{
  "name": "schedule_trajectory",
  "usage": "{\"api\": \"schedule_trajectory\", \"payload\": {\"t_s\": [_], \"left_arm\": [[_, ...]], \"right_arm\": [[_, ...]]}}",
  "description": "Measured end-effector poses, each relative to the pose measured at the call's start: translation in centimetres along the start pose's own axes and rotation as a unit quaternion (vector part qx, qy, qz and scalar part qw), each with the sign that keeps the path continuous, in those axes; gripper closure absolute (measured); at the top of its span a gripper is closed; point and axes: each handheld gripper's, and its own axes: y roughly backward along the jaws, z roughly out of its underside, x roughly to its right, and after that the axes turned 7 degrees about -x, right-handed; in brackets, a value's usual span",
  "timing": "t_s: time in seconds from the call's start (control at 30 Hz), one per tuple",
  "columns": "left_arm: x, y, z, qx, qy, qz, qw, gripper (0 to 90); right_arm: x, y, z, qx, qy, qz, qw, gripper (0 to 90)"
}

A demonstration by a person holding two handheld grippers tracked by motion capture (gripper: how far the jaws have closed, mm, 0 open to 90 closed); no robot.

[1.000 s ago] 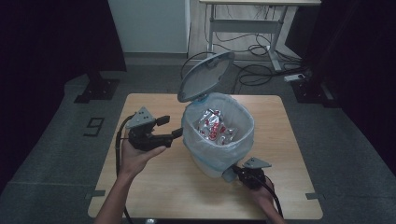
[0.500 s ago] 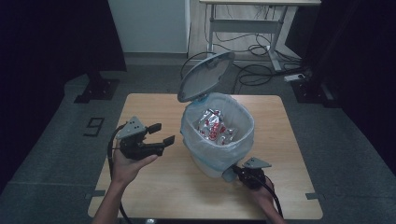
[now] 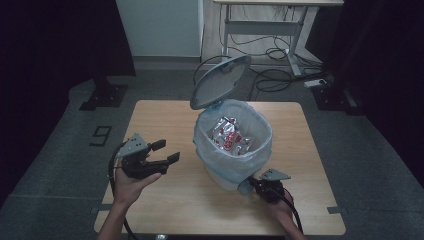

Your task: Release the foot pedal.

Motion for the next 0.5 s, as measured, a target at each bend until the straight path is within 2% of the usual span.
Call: {"api": "schedule_trajectory", "payload": {"t_s": [0.27,0.5], "left_arm": [[-0.4,-0.1,1.6,-0.010,0.009,-0.004,0.9999,31.6],[-0.6,0.0,1.9,-0.009,0.013,-0.005,0.9999,31.6]], "right_arm": [[0.0,0.0,0.0,0.000,-0.001,0.000,1.0000,90.0],[-0.1,0.0,0.0,0.000,0.001,0.003,1.0000,90.0]]}}
